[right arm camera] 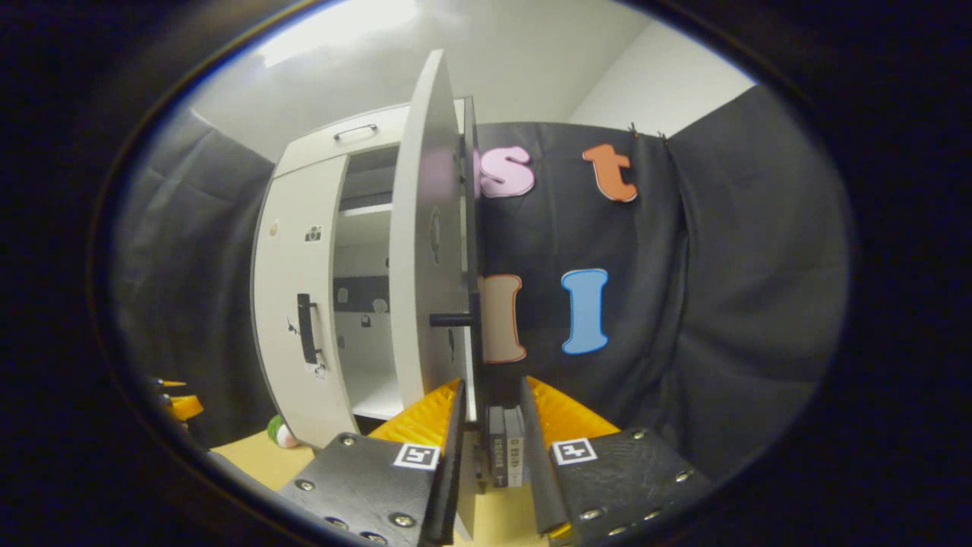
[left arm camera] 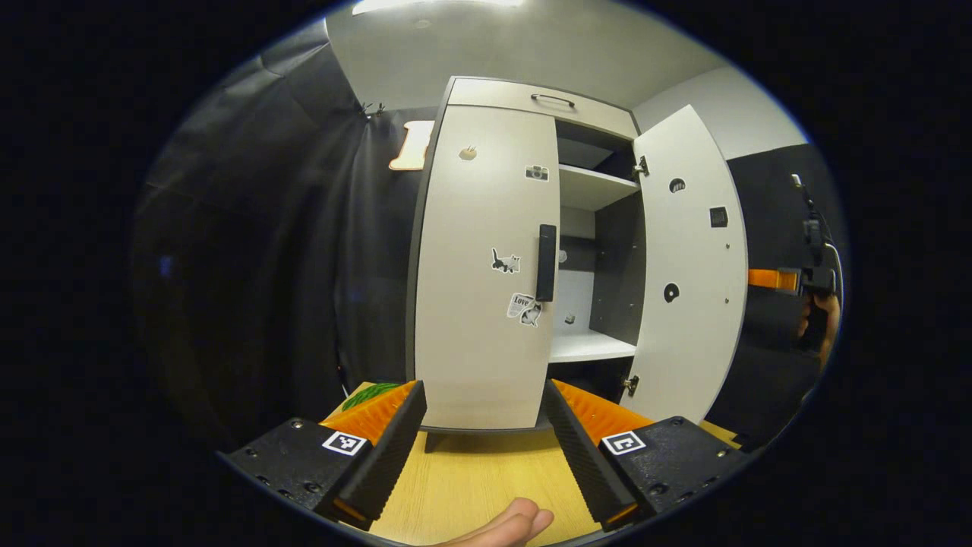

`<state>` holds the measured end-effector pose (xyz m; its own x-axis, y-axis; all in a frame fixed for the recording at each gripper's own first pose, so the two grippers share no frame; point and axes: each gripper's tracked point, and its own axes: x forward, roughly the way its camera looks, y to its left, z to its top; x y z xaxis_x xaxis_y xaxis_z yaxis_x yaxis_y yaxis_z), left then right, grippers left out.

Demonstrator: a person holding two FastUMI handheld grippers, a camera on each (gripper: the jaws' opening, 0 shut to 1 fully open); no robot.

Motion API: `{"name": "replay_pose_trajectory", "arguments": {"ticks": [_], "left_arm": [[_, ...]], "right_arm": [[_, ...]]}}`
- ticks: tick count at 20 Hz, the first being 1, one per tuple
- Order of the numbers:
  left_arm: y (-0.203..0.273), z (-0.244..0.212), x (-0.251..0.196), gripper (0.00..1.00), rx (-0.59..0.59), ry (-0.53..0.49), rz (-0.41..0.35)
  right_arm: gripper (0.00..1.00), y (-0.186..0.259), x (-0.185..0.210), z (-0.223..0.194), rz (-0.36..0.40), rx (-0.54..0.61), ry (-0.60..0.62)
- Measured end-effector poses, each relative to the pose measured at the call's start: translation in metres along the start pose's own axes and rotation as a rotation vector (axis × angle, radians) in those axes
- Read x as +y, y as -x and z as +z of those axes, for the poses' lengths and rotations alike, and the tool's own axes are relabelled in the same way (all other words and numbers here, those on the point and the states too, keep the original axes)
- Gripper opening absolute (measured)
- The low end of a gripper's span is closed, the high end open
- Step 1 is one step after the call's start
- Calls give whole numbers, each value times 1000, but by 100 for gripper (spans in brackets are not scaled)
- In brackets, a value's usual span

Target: Open the right door of the double-door shoe cabinet with the right hand, and open the left door with the left hand.

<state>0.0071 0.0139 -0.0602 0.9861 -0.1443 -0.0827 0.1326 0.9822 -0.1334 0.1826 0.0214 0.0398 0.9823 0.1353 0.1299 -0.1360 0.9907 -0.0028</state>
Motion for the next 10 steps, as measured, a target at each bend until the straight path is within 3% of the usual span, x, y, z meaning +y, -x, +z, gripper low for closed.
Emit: {"name": "replay_pose_trajectory", "arguments": {"ticks": [3, 10], "left_arm": [[-14, 12, 2, 96, -17, 4, 16], [-50, 32, -20, 96, -31, -7, -5]], "right_arm": [[97, 33, 8, 2, 16, -55, -48], [100, 101, 31, -16, 37, -45, -100]]}}
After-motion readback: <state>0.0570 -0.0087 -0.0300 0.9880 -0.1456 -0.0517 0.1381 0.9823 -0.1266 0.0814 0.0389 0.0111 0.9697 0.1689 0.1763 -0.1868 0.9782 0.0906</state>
